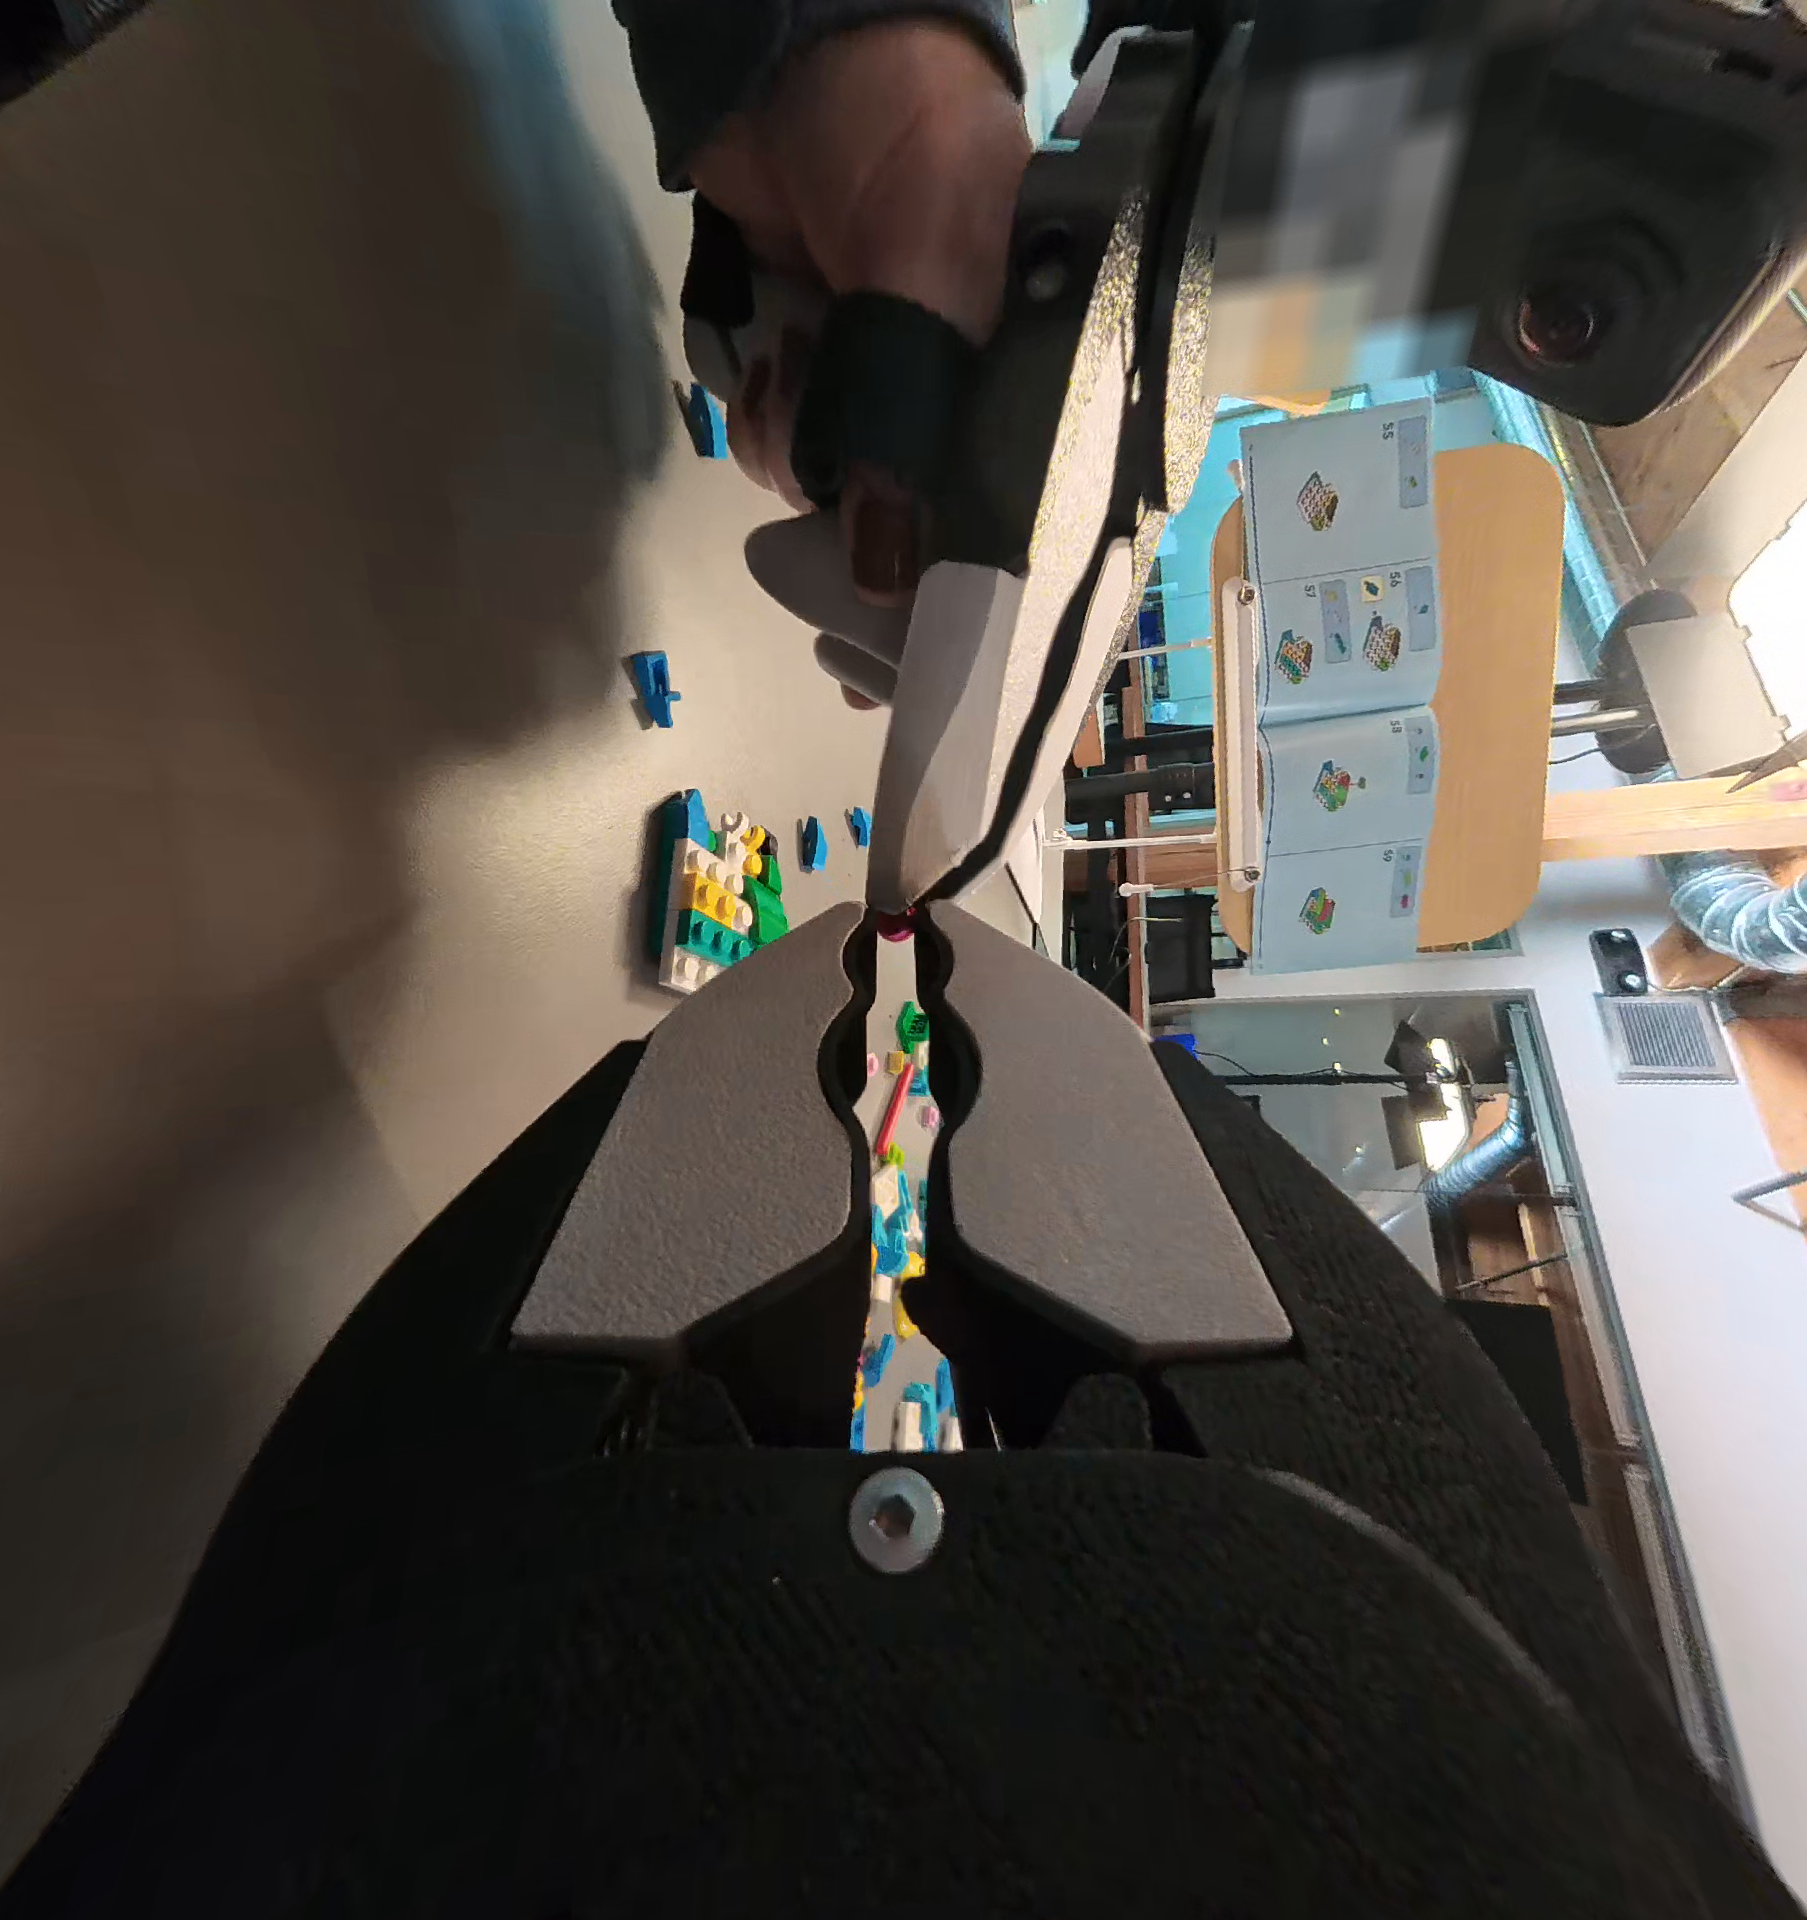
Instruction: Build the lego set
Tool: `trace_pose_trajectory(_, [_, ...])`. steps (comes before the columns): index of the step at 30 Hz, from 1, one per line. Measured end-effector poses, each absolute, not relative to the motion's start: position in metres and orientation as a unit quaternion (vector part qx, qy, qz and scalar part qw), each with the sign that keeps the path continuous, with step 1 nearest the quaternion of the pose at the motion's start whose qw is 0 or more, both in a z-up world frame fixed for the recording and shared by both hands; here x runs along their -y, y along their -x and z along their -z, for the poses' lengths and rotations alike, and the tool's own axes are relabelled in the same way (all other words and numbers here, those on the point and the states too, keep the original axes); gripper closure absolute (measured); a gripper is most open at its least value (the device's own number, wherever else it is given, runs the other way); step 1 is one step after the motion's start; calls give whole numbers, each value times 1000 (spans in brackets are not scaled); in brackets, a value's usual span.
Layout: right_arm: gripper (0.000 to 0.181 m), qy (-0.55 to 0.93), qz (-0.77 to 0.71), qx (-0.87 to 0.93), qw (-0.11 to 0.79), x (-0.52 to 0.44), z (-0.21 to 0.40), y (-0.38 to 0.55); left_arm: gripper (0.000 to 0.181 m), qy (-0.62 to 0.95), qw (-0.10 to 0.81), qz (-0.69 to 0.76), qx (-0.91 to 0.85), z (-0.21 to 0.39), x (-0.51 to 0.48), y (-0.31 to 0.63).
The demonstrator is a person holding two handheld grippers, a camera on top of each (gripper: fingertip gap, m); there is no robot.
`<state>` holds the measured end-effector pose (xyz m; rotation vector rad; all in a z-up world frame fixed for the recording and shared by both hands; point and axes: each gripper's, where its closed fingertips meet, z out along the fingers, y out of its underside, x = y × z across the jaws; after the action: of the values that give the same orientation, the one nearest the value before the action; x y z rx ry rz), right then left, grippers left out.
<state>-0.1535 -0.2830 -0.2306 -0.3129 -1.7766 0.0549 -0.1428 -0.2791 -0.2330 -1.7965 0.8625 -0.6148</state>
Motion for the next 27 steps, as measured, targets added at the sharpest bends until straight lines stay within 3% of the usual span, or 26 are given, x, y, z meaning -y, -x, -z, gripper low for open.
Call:
trace_pose_trajectory(1, [176,134,-19,774,619,283,231,153,175,744,504,250,-359,234,279,143])
trace_pose_trajectory(8, [176,127,-15,770,625,286,229,149,177,726,520,231,-386,233,280,141])
trace_pose_trajectory(12, [173,245,-134,740,612,274,220,144,177,683,567,107,-448,233,276,149])
trace_pose_trajectory(17, [173,461,-454,661,379,278,217,137,178,530,620,-103,-569,227,285,143])
trace_pose_trajectory(20, [171,501,-545,619,261,286,214,135,178,477,625,-167,-595,226,289,137])
trace_pose_trajectory(23, [168,526,-553,617,192,293,224,136,178,448,631,-190,-604,223,293,134])
trace_pose_trajectory(27, [170,523,-555,621,180,297,228,138,178,442,625,-201,-611,225,293,135])
